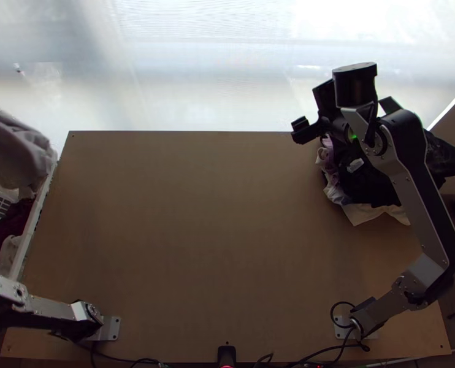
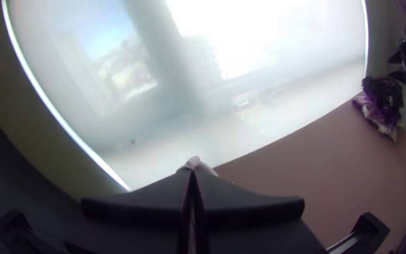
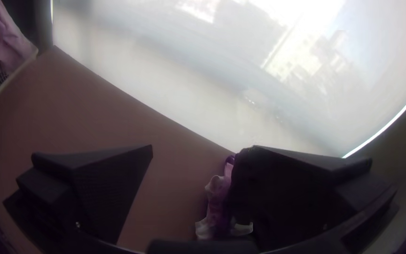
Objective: Fold the t-shirt
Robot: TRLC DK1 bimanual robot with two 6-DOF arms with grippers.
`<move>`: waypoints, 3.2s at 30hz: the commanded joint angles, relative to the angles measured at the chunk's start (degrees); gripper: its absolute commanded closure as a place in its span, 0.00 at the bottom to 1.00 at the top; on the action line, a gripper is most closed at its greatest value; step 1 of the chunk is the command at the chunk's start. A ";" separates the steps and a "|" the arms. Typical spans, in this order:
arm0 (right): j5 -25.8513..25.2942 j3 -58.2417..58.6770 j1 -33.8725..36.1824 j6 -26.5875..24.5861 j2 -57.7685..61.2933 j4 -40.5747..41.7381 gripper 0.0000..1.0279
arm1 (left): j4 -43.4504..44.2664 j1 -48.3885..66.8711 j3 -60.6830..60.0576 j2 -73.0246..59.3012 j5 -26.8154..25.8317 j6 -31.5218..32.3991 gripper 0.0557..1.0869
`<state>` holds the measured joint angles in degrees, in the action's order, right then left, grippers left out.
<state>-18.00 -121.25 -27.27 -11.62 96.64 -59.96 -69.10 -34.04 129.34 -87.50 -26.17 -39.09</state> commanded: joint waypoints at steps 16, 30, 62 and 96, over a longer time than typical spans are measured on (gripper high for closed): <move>0.16 20.97 16.37 0.63 -18.24 -0.77 0.05 | 14.87 75.53 -15.17 4.80 18.62 17.82 0.92; 0.86 28.97 17.51 1.33 -23.60 -0.68 0.05 | 26.74 65.77 -53.75 13.24 20.72 7.54 0.93; 10.62 55.51 -10.88 1.95 -12.79 11.10 0.05 | 24.28 45.03 -80.03 39.96 22.75 -6.08 0.04; 16.42 62.89 -19.84 1.51 -14.02 13.21 0.07 | 48.09 62.61 -80.21 7.96 29.60 5.34 0.04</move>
<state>-3.97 -58.74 -45.76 -10.11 83.29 -46.70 -24.34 28.38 46.92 -71.99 3.29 -34.15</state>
